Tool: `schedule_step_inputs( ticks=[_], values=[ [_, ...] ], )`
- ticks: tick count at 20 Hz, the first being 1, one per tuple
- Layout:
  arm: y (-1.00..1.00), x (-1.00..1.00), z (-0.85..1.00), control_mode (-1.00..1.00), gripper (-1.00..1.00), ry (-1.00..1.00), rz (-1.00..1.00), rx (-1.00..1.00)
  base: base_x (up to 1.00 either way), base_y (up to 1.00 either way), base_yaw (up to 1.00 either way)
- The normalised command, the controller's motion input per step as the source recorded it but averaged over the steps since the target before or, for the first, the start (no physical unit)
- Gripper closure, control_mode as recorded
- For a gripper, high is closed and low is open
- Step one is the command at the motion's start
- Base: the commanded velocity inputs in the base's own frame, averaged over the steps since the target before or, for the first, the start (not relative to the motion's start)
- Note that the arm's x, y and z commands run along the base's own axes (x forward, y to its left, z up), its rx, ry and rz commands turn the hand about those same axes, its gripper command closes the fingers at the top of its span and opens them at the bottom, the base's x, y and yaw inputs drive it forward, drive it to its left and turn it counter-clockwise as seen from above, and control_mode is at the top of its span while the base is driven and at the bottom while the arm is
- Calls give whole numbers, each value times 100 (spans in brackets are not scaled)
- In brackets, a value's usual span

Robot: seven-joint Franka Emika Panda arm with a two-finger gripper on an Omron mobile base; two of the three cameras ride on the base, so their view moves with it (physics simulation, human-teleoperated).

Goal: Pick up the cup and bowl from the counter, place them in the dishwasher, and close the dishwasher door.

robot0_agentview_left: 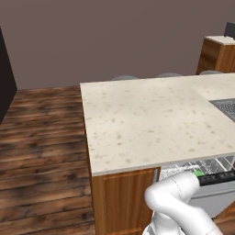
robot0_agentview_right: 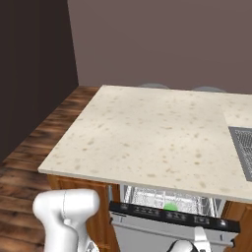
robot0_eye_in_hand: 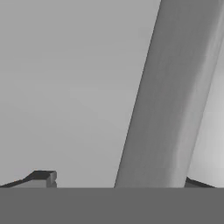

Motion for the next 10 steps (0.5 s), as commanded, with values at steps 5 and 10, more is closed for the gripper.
schedule_step_inputs(
  ticks=[5,10],
  values=[
    [-49,63,-56,-100,-100,-15,0,-6,0,0,0],
    [-58,41,-62,-100,-100,-17,0,-8,0,0,0]
  ],
)
